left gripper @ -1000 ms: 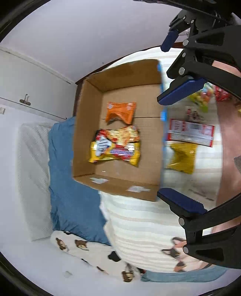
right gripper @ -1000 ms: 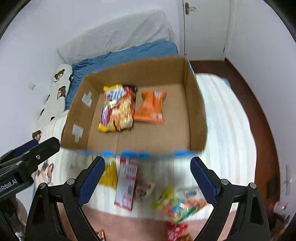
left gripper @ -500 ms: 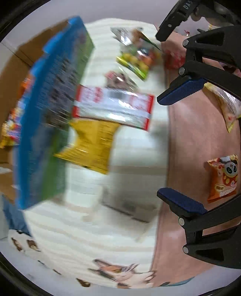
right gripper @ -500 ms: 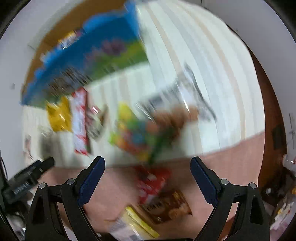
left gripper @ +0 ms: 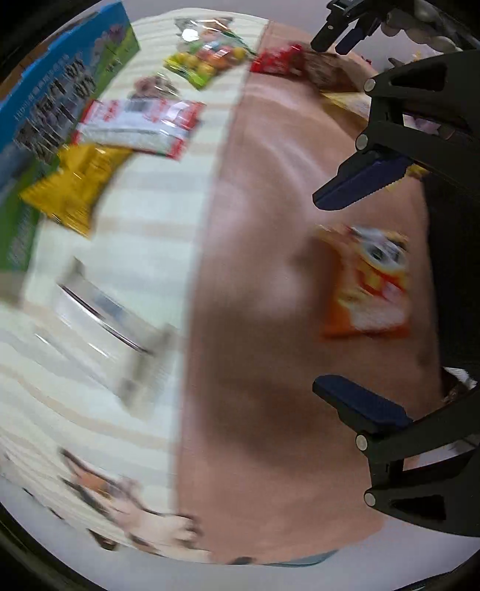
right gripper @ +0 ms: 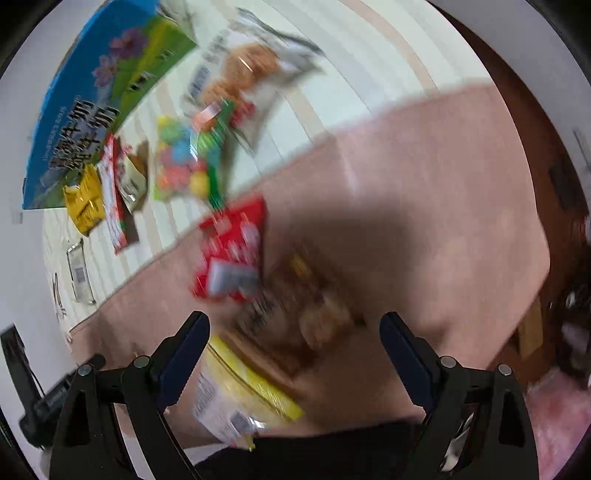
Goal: Organize snacks
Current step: 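Grasp the panda snack bag with left tool while right tool grasps yellow biscuit bag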
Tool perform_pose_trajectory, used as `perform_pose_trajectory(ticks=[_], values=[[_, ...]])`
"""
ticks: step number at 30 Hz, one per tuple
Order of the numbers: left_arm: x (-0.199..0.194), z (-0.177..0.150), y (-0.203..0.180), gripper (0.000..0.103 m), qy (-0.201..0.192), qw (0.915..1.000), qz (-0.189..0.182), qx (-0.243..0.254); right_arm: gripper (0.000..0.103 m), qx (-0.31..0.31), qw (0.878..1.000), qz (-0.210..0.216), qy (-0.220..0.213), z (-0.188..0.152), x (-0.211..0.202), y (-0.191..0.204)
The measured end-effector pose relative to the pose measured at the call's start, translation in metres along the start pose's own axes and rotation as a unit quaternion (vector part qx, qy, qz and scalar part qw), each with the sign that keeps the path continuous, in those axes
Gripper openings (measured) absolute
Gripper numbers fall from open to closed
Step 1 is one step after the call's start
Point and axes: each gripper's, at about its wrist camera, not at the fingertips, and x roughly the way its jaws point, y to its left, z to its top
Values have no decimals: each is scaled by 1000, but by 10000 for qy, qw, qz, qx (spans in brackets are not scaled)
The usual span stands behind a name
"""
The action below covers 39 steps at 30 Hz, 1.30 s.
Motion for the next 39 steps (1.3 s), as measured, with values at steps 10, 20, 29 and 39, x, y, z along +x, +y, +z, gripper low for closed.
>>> perform_pose_trajectory(ticks=[10,20,29,39], values=[[61,-54,41,91,1108,9712,-1354,-1620,95,372,9982,300,375,-37,34,-18],[29,-13,38,91,239,9805,-1344,-1413,95,220,9909,750,1098,-73,48,9],[-7,-44,-43,91,-171,9767,464,2088,90,-196,9918,402,1198,-85,96,64],[33,-1,-43,91,-158,9876,739,1377,60,-902,9920,-138,867,-86,94,100]])
